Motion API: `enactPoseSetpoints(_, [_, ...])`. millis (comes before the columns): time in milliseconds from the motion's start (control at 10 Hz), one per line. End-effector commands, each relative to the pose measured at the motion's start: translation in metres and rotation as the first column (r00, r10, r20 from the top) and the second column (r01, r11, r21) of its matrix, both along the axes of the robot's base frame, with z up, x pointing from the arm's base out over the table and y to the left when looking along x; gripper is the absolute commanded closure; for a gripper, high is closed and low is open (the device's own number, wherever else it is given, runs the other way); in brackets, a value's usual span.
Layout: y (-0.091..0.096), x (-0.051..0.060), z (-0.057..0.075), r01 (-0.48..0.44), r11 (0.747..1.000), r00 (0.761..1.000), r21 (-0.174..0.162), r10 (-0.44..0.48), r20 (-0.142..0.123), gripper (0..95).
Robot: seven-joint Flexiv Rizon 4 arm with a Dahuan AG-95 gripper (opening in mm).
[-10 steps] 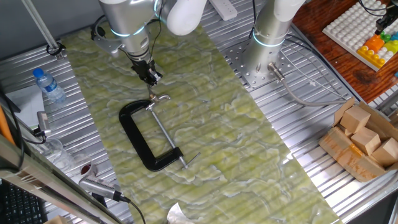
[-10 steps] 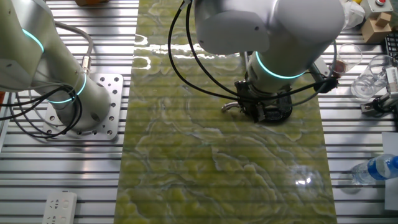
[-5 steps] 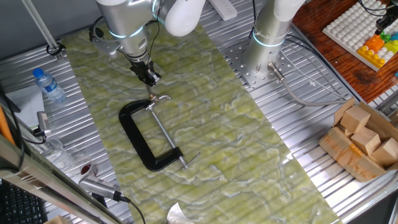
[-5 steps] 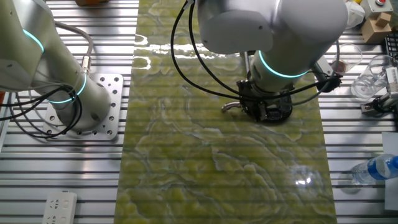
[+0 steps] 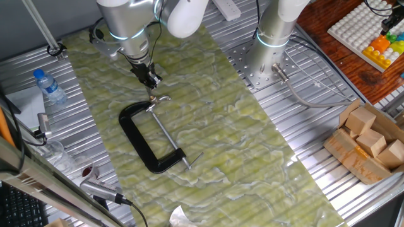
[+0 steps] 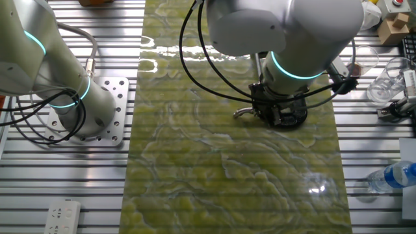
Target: Turn on the water tap
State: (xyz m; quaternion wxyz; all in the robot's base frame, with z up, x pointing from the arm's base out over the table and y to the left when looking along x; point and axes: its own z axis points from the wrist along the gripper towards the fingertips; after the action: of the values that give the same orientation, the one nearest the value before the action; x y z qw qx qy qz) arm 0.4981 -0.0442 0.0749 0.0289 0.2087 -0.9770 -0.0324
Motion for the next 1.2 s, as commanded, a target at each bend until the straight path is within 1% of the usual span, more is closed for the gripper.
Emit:
enactPoseSetpoints(100, [0.000, -0.002, 0.003, 0.014, 1.000, 1.000, -0.002, -0.014, -0.012, 95.0])
enactPoseSetpoints(200, [0.000, -0.003, 0.005, 0.036, 0.999, 0.999, -0.001, -0.036, -0.014, 95.0])
enactPoseSetpoints(300, [0.001, -0.007, 0.012, 0.085, 0.996, 0.996, 0.005, -0.085, -0.012, 95.0])
enactPoseSetpoints(400, [0.008, -0.013, 0.025, 0.170, 0.985, 0.985, 0.022, -0.170, -0.006, 95.0])
enactPoseSetpoints(500, [0.017, -0.018, 0.036, 0.226, 0.974, 0.974, 0.019, -0.226, -0.005, 95.0])
enactPoseSetpoints(600, [0.032, -0.027, 0.054, 0.285, 0.958, 0.958, -0.007, -0.285, -0.001, 95.0])
enactPoseSetpoints(700, [0.041, -0.033, 0.064, 0.307, 0.952, 0.952, -0.008, -0.307, 0.004, 95.0])
enactPoseSetpoints(800, [0.048, -0.038, 0.071, 0.309, 0.951, 0.951, -0.014, -0.309, 0.007, 95.0])
enactPoseSetpoints(900, [0.056, -0.043, 0.074, 0.319, 0.948, 0.948, -0.014, -0.319, 0.016, 95.0])
enactPoseSetpoints(1000, [0.063, -0.046, 0.077, 0.339, 0.941, 0.941, -0.019, -0.339, 0.017, 95.0])
enactPoseSetpoints(1100, [0.075, -0.054, 0.083, 0.369, 0.929, 0.929, -0.018, -0.369, 0.021, 95.0])
enactPoseSetpoints(1200, [0.082, -0.059, 0.085, 0.384, 0.923, 0.923, -0.016, -0.383, 0.027, 95.0])
